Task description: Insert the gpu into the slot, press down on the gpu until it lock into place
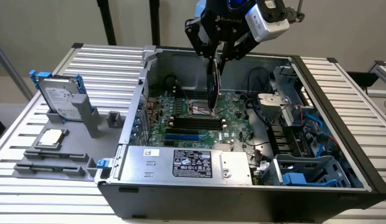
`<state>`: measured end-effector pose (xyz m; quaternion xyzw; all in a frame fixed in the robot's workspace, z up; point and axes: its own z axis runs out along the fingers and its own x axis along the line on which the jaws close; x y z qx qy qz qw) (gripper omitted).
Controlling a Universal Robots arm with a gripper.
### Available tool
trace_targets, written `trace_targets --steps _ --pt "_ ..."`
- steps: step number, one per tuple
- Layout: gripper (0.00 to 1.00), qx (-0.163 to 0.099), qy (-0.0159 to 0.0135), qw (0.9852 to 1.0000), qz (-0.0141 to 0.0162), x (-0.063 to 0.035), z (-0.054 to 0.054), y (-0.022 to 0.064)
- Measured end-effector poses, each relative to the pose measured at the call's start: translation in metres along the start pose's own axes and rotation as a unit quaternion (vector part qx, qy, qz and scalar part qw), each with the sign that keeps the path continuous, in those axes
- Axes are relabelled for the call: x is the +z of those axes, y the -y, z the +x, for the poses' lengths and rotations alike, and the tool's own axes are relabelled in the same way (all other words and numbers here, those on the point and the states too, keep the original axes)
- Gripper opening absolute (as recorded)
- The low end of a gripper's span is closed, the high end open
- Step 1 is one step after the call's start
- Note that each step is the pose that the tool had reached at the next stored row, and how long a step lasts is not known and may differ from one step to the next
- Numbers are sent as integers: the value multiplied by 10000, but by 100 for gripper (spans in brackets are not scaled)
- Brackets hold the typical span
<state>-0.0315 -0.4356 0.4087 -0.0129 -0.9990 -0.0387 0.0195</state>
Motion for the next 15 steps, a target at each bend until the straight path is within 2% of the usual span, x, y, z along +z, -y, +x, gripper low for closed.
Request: trace_targets --steps 2,5,8,11,15 --pt "27 -24 -2 10000 1 0 0 0" --pt "27 -280 -22 9996 12 0 0 0" --pt "27 -551 -42 9985 22 0 0 0" --pt "27 -825 -64 9966 33 0 0 0" --pt "27 -1184 -91 9929 48 0 0 0"
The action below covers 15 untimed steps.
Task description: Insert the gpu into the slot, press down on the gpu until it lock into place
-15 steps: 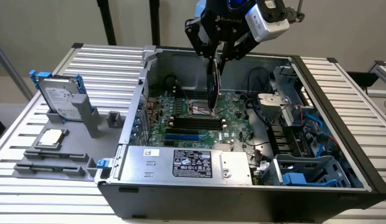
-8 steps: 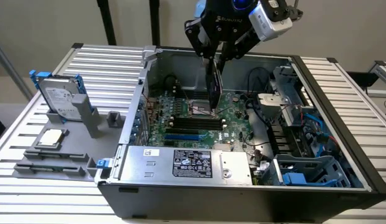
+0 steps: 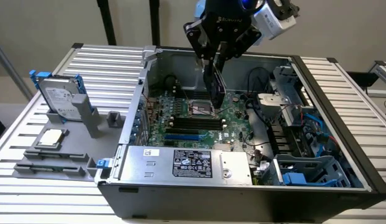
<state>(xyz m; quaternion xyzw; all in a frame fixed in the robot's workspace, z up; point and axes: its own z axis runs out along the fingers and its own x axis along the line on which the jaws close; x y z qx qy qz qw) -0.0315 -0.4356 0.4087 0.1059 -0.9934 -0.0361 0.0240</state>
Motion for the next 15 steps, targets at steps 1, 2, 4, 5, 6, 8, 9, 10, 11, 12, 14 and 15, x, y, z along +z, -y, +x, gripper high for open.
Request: trace_targets --steps 1,2,4,5,6,8,9,10,11,12,14,15 --pt "27 -90 -7 10000 3 0 0 0" --pt "27 -179 -14 9998 7 0 0 0" --pt "27 -361 -28 9993 14 0 0 0" --pt "27 -456 -35 9990 18 0 0 0" --pt "27 -540 -41 9985 21 0 0 0" --pt "27 -727 -56 9973 29 0 0 0" --pt "27 -816 -62 9966 32 0 0 0" --pt "27 -905 -70 9959 37 0 0 0" --pt "27 -995 -77 9950 40 0 0 0" --pt "27 -1084 -83 9941 43 0 0 0" --pt "27 -1264 -97 9919 51 0 0 0" --pt "27 -1354 -104 9907 54 0 0 0"
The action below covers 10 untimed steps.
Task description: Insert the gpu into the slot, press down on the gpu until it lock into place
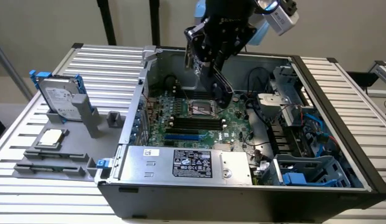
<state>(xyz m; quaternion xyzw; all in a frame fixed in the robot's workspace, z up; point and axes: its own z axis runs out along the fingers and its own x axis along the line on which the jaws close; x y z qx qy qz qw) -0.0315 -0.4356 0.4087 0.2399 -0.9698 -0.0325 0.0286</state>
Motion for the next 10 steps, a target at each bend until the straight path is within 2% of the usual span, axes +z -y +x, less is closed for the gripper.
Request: trace_targets --steps 5,10 --pt "27 -453 -35 9990 18 0 0 0" --pt "27 -908 -70 9958 36 0 0 0"
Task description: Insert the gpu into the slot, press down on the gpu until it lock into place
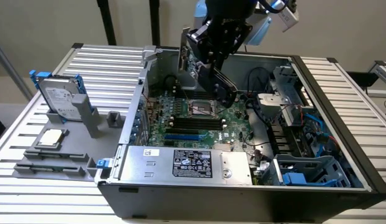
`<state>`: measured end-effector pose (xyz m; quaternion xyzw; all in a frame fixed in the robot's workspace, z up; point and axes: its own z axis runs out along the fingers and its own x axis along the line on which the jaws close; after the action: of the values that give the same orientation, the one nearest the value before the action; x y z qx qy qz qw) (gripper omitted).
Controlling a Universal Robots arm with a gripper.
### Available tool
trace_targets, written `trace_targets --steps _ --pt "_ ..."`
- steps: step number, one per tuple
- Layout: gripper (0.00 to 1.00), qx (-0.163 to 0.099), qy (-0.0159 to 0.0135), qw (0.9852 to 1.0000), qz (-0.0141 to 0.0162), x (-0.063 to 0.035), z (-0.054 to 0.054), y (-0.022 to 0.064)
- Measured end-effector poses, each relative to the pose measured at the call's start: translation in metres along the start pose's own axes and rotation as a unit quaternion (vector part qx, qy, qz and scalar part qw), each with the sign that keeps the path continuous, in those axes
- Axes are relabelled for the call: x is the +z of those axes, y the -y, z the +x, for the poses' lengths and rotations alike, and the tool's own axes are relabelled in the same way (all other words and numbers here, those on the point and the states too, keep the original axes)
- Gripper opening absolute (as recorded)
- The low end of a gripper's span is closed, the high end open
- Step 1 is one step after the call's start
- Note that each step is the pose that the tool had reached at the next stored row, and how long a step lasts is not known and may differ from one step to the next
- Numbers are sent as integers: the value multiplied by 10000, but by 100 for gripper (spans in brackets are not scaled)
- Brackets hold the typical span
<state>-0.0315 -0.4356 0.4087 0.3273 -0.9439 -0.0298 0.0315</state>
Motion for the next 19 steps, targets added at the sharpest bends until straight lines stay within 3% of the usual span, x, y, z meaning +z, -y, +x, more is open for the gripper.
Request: trace_targets --steps 5,10,14,19 --pt "27 -451 -35 9990 18 0 0 0" --pt "27 -906 -70 9959 36 0 0 0" --pt "27 -1259 -97 9920 51 0 0 0" --pt "27 -1710 -132 9852 68 0 0 0"
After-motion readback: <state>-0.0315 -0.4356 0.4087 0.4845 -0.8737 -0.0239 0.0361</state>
